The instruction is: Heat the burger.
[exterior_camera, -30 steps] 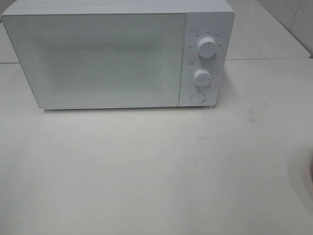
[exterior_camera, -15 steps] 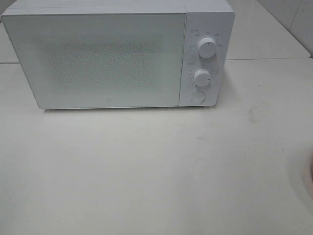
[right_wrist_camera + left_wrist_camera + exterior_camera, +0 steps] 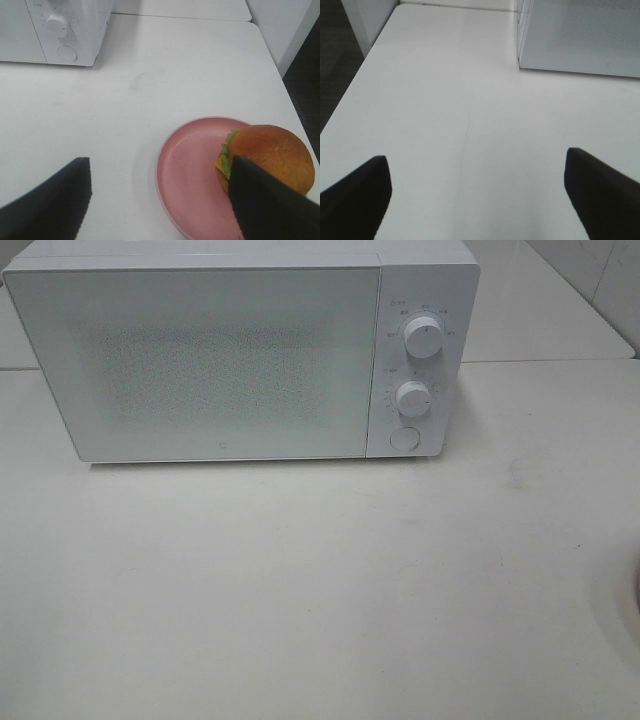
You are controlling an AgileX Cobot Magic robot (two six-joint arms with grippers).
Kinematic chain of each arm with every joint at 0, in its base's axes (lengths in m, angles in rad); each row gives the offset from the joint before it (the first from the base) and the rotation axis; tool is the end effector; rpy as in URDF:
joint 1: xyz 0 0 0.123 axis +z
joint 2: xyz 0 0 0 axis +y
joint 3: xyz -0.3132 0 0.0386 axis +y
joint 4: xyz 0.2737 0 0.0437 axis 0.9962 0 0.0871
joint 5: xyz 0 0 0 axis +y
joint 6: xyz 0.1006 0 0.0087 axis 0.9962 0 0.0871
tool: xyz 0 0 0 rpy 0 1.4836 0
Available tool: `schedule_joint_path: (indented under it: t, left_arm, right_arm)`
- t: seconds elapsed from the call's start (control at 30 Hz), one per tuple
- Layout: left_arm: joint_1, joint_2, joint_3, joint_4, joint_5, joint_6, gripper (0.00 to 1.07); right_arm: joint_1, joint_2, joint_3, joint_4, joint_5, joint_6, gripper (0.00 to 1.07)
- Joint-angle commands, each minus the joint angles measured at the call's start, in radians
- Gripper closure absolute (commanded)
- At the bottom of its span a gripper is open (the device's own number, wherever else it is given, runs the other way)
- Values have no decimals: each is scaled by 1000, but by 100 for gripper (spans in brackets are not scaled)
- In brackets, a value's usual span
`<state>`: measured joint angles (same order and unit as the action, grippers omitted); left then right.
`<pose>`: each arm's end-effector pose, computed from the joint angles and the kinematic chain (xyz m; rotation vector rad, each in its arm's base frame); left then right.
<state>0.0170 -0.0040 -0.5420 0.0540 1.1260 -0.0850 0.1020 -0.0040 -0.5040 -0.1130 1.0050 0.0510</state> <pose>-0.0134 0.0047 0.2921 -0.1112 2.0595 0.0226 -0.0022 -0.0099 0.2918 -0.0484 1.9753 -0.0342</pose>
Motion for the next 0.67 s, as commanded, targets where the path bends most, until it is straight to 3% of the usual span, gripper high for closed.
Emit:
schedule_joint_path:
  t: [0.03, 0.67]
  left_arm:
    - [3, -25, 23, -16, -53, 10, 20]
    - [3, -26, 23, -36, -54, 22, 20]
  right_arm:
    - [-8, -23, 3, 2, -13, 1, 32]
    - [-8, -23, 3, 2, -13, 1, 32]
